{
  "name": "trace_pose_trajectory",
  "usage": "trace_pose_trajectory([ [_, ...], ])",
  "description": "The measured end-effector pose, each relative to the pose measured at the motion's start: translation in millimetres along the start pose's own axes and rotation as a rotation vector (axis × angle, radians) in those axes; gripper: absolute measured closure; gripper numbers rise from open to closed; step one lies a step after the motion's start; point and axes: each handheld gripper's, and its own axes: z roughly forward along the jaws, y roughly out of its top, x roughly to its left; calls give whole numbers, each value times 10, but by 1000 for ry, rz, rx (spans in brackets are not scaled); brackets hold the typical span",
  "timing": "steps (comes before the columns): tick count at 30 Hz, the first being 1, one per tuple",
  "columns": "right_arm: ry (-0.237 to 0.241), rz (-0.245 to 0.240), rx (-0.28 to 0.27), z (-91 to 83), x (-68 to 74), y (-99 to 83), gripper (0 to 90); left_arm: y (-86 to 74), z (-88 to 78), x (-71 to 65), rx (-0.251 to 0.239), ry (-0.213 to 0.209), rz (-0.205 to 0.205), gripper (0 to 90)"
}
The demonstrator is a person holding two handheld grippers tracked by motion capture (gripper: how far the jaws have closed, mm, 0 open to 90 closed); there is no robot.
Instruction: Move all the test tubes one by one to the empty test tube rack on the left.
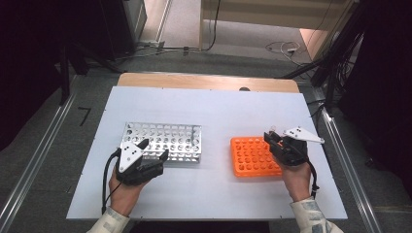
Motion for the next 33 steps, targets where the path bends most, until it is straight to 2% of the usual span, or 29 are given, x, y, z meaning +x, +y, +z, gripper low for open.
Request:
trace_pose_trajectory([
  [3, 30, -9, -1, -26, 63, 6, 737, 3, -3, -9, -5, -7, 0, 265],
  [9, 120, -16, 0, -46, 224, -2, 737, 5, -7, -38, -9, -24, 3, 265],
  [20, 232, -114, 27, -31, 656, -35, 737, 21, -6, -128, -6, -73, 15, 265],
  [33, 346, -225, 79, 103, 1194, -114, 737, 53, -6, -319, -8, -149, 25, 281],
])
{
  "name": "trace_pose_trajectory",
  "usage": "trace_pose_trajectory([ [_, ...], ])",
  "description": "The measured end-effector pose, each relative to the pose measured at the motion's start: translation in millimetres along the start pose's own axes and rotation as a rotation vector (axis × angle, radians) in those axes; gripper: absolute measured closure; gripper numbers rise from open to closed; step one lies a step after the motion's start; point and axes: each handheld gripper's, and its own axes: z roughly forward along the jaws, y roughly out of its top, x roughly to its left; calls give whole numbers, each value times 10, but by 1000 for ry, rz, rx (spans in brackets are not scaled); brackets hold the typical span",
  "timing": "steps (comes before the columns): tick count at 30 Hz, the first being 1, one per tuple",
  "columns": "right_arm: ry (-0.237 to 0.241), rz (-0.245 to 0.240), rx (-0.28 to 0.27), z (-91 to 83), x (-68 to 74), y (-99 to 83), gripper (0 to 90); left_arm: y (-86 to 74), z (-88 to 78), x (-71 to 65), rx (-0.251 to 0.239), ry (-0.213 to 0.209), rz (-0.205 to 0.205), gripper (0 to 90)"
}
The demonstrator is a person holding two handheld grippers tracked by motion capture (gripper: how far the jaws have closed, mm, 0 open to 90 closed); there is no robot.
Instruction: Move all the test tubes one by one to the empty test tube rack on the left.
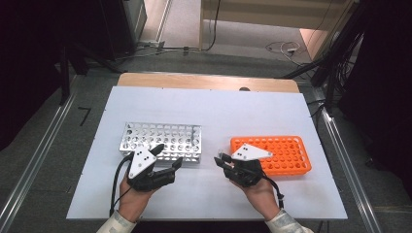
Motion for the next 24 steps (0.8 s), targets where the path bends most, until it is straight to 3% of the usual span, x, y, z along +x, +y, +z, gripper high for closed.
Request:
trace_pose_trajectory([
  [16, 78, -84, 30, 262, 369, 57, 737, 2, 64, -227, 20, -98, 29, 322],
  [21, 100, -104, 30, 319, 464, 74, 736, -6, 80, -274, 22, -114, 43, 361],
  [24, 108, -112, 27, 333, 509, 89, 737, -12, 80, -291, 22, -121, 50, 434],
])
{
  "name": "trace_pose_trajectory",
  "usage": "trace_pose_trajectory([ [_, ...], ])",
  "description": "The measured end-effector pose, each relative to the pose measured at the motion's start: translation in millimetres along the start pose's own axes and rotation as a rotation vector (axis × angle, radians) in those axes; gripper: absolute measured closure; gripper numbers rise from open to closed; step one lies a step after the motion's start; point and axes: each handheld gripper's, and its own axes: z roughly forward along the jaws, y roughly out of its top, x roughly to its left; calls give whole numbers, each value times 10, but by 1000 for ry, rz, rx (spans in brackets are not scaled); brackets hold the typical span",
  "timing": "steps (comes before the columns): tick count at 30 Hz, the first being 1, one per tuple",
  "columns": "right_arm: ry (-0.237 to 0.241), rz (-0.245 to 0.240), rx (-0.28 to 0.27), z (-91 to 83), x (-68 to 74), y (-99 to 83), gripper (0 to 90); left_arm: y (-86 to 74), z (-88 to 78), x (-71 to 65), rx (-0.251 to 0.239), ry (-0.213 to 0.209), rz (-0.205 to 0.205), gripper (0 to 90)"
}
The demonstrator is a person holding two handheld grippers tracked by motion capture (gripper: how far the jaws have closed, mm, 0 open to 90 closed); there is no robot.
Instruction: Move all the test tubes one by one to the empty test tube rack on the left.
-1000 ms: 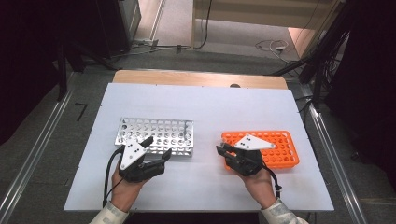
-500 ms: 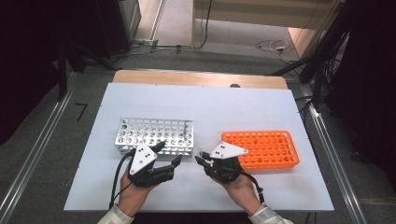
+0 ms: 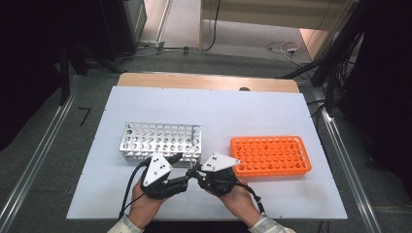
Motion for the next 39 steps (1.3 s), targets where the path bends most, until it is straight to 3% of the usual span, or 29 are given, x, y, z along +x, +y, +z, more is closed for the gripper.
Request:
trace_pose_trajectory([
  [7, 15, -9, -8, 12, 45, 31, 736, -7, 4, -9, 4, -18, 17, 616],
  [15, 19, -8, -7, 15, 52, 31, 736, -11, 13, -19, 12, -24, 26, 739],
  [24, 20, -3, -10, 2, 50, 26, 718, 1, 5, -22, 10, -25, 24, 747],
  [27, 24, 1, -14, -9, 40, 24, 632, 14, -10, -10, 6, -20, 20, 747],
  [32, 34, 13, -15, -61, -8, 19, 405, 50, -53, 49, -1, -5, 1, 748],
  [39, 17, 27, -8, -134, -99, -10, 293, 87, -92, 96, -14, 9, -21, 747],
])
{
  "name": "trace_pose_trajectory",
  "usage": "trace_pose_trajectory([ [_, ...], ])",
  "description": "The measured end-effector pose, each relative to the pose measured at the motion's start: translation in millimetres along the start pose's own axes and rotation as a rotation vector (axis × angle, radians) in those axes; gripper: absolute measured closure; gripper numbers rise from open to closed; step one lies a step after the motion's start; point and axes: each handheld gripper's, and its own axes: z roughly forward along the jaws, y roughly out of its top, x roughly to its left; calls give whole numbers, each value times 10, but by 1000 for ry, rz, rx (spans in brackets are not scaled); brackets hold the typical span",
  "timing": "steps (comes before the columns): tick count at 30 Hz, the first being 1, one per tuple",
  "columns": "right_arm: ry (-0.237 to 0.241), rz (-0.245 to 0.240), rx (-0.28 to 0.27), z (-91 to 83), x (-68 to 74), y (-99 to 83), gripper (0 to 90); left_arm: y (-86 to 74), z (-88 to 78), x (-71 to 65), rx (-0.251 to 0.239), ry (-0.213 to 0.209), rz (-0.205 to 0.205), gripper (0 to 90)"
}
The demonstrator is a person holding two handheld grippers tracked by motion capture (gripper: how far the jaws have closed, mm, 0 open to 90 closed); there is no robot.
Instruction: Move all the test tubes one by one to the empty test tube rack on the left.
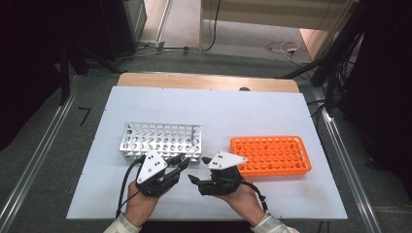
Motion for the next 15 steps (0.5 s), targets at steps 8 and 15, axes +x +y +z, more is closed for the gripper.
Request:
trace_pose_trajectory([
  [8, -32, 25, -6, -105, -103, -27, 239, 67, -58, 79, -18, 20, -18, 747],
  [15, -58, 51, -13, -190, -208, -62, 237, 165, -122, 175, -44, 53, -31, 751],
])
